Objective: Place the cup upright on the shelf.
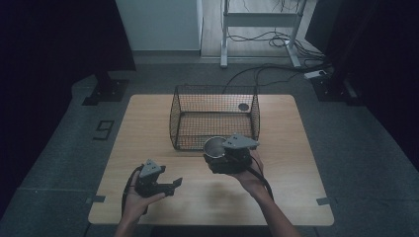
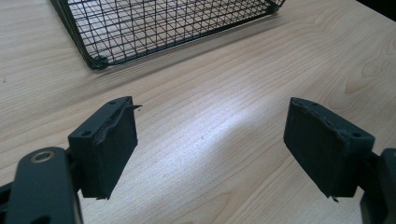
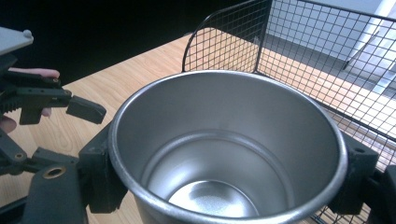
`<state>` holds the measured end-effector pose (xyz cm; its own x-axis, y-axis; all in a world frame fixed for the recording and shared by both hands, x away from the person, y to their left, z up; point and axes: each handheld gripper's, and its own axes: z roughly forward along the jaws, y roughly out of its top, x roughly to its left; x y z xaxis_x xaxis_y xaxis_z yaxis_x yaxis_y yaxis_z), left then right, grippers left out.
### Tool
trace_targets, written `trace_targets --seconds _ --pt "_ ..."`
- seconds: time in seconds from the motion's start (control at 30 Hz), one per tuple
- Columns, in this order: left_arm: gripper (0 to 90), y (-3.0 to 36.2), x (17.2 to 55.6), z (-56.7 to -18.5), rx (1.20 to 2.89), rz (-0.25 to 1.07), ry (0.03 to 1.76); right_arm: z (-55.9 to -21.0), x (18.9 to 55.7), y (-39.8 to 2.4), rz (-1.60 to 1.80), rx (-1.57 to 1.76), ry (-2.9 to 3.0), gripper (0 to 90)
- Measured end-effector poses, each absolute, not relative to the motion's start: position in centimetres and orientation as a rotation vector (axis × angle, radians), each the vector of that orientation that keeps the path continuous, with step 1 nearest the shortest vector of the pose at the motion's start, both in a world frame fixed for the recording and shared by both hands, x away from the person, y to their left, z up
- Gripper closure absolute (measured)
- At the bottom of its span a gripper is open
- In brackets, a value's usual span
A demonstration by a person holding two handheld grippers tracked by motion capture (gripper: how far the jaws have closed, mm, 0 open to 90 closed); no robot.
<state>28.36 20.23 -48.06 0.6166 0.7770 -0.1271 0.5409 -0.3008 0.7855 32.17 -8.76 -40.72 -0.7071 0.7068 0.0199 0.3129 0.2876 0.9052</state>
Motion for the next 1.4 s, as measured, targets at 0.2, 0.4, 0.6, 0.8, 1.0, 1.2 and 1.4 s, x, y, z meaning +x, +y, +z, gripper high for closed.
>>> trace_targets --seconds 0.2,0.4,0.6,0.8,1.0,1.2,1.4 --pt "17.7 20.2 28.4 -48.1 1.991 0.347 1.039 -40.0 33.0 -8.6 1.409 0.923 2.176 18.2" --pt "17.6 20.2 28.4 -48.1 1.995 0.344 1.039 -39.6 33.6 -8.6 1.414 0.925 2.18 18.2" --pt "17.6 20.1 28.4 -48.1 2.0 0.343 1.039 -38.7 34.0 -8.6 1.42 0.924 2.166 18.2" --pt "17.7 20.2 28.3 -48.0 1.99 0.35 1.043 -38.0 34.6 -8.7 1.423 0.922 2.165 18.3" --pt "17.7 20.2 28.3 -47.9 1.988 0.349 1.037 -37.4 35.5 -8.5 1.41 0.937 2.168 18.2" --pt "17.7 20.5 28.3 -47.8 1.975 0.352 1.042 -37.1 36.4 -8.4 1.403 0.951 2.163 18.2" --pt "17.7 20.6 28.2 -47.7 1.973 0.351 1.042 -36.9 37.7 -8.4 1.38 0.982 2.158 18.2"
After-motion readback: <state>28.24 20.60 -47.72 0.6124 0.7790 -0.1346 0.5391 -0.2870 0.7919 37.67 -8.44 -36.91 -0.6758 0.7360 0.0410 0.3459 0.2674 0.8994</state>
